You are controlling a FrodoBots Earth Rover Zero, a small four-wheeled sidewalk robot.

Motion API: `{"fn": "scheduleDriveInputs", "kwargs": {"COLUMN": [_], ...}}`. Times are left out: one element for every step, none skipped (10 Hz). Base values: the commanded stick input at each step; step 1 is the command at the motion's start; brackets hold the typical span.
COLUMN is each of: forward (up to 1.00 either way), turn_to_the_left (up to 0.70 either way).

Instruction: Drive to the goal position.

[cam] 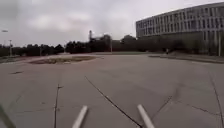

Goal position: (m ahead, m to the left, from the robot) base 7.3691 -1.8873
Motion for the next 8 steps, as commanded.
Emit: {"fn": "scheduleDriveInputs", "kwargs": {"forward": [1.00,1.00,1.00,1.00,1.00,1.00,1.00,1.00], "turn_to_the_left": [0.00,0.00,0.00,0.00,0.00,0.00,0.00,0.00]}}
